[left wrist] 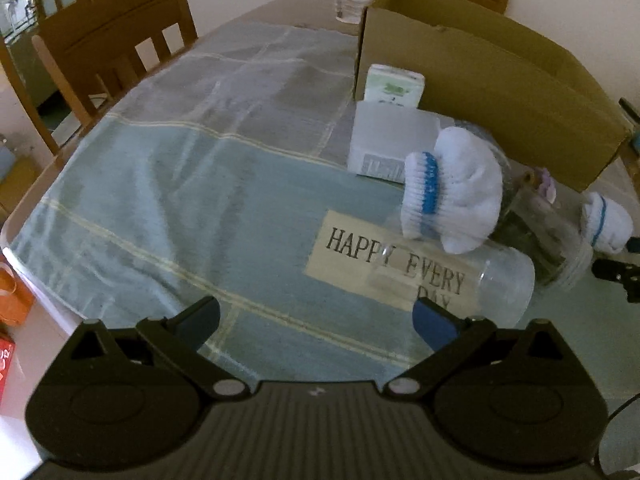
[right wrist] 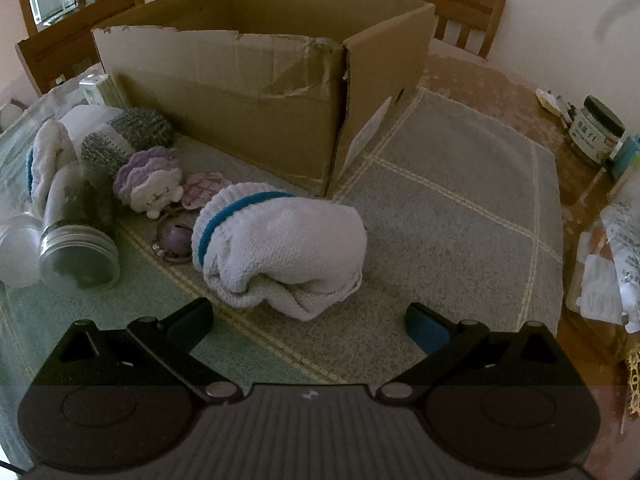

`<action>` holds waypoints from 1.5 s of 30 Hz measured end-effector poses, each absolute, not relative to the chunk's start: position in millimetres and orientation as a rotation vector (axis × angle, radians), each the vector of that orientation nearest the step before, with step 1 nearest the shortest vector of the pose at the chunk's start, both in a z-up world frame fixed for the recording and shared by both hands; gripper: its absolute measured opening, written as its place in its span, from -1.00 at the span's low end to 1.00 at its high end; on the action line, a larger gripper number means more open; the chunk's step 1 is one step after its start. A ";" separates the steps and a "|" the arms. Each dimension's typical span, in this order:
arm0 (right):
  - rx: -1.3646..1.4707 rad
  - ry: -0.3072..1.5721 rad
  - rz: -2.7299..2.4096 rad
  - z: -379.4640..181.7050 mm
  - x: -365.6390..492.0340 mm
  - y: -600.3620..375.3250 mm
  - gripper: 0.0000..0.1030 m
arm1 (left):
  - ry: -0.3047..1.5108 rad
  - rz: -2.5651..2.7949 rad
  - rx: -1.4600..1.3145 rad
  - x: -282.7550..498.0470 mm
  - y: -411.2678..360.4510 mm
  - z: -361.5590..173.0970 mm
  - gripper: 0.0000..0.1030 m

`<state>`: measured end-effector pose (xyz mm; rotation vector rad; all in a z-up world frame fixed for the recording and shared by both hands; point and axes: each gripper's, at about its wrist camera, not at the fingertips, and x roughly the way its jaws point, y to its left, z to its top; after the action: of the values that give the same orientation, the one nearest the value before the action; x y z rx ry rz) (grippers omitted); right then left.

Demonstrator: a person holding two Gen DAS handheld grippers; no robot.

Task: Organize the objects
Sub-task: 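Move both tools back to the pile toward the clear jar and rolled towel, then grasp the clear HAPPY EVERY DAY jar with the left tool while the right tool grasps the rolled white towel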

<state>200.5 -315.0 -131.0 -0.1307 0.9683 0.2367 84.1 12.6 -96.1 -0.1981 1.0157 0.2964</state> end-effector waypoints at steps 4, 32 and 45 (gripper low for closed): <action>-0.132 0.967 0.239 -131.1 200.8 -316.9 1.00 | 1.014 0.212 -0.197 68.9 -1.3 -94.6 0.98; -0.138 0.964 0.255 -132.0 201.0 -318.2 1.00 | 0.921 0.169 -0.078 103.5 -52.9 -122.6 1.00; -0.166 0.968 0.309 -133.1 214.8 -310.7 1.00 | 0.934 0.190 -0.090 119.6 -49.9 -122.2 1.00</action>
<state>214.8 -310.7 -133.1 -0.1655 0.9680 0.3085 119.6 -49.9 -122.2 -0.0896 0.9343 0.1904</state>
